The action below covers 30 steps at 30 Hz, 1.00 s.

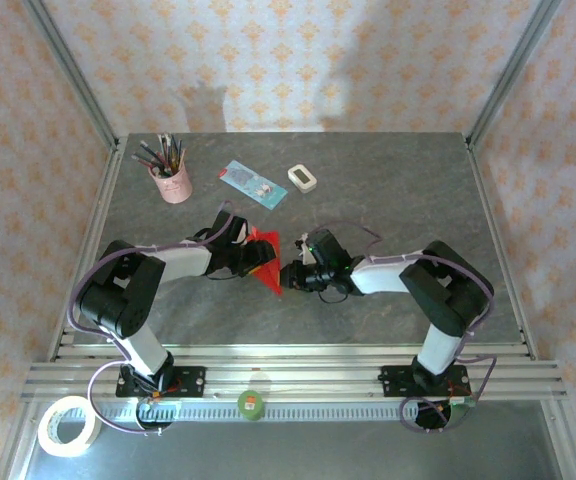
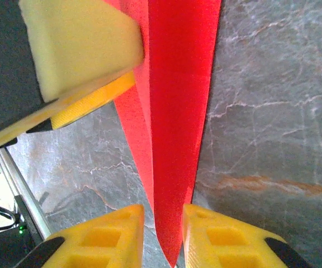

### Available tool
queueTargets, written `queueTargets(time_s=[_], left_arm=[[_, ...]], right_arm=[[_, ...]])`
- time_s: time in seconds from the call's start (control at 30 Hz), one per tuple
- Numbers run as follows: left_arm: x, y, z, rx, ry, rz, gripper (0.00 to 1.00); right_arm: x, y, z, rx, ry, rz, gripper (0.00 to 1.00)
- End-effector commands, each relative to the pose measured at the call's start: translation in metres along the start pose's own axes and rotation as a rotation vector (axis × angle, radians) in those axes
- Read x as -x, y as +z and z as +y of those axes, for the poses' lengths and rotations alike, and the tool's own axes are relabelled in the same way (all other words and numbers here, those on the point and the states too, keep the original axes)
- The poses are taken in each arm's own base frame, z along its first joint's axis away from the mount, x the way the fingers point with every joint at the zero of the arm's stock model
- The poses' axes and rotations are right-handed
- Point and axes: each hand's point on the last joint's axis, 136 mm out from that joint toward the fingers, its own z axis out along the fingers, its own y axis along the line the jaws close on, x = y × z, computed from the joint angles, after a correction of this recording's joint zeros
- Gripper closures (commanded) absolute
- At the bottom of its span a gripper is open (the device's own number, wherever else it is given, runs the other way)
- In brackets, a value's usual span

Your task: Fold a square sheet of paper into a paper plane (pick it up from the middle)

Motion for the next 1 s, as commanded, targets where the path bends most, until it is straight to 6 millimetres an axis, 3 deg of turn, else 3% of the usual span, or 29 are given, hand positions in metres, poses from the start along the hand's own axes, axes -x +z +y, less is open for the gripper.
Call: queueTargets(time_s=[0.0, 0.6, 0.97], left_arm=[[-0.033, 0.017, 0.074, 0.254, -0.033, 0.086, 0.44], [-0.035, 0.018, 0.074, 0.248, -0.036, 0.096, 0.44], [-0.036, 0.018, 0.072, 0.24, -0.038, 0.096, 0.44]], right_arm=[[0.015, 0.004, 0.007, 0.014, -0.001, -0.032, 0.74], [0.025, 0.018, 0.012, 0.05, 0.016, -0.044, 0.8], [0.02, 0.023, 0.003, 0.043, 0.063, -0.039, 0.85]])
